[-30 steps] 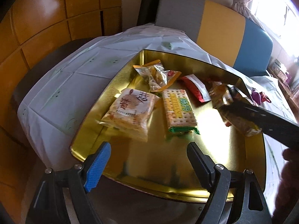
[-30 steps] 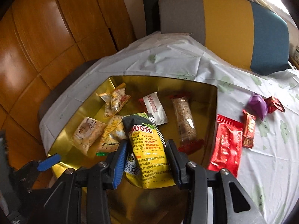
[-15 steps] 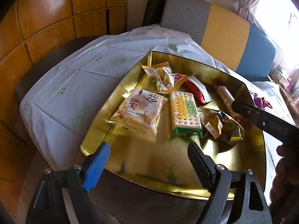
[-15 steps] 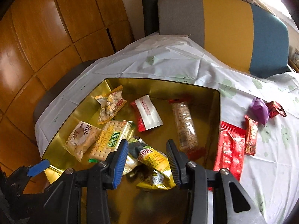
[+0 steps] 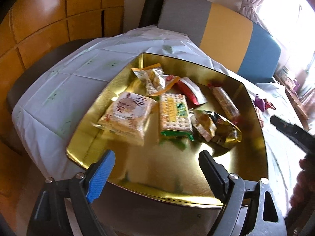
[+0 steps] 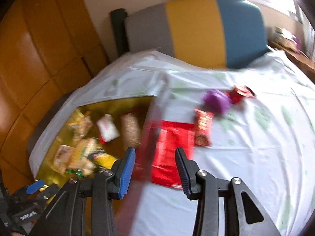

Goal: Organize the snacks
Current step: 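Carry the yellow chip bag into the gold tin and open the right tool, then move the right tool to the red rectangular packet and grasp it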

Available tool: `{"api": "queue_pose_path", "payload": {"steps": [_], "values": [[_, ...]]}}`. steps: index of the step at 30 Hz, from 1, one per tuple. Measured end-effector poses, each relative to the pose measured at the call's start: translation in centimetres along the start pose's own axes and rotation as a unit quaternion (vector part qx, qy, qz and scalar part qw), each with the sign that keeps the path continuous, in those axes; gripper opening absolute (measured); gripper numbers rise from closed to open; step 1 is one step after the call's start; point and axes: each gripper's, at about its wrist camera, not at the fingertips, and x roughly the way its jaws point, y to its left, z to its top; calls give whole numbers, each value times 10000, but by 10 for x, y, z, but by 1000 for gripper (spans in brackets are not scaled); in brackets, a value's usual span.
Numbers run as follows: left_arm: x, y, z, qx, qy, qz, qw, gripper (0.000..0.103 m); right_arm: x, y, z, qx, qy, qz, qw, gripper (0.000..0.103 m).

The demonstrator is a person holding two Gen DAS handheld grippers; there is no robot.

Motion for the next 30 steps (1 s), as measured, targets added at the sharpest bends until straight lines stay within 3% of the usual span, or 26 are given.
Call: {"api": "queue_pose_path", "payload": {"steps": [6,13,16,18,26,30], "values": [[-1,-16,-3,192,16,-43,9998,87,22,-35,-3,362,409,-94,9985,43],[-6,-24,-5,329,3,-42,9995,87,57,-26,8,121,773,-4,9969,44],[-7,-24,-5,331,-2,-11,9995,87,74,-20,14,3,939,-184,9954,45],[-8,-23,-5,327,10,8,9995,87,81,-19,15,-20,989,-32,9951,45],[-10,-30,-6,437,0,22,9990,87,73,-29,7,-260,884,282,9953,41],[-8,-37,-8,530,38,6,9986,87,53,-56,-5,-28,830,217,9963,41]]}}
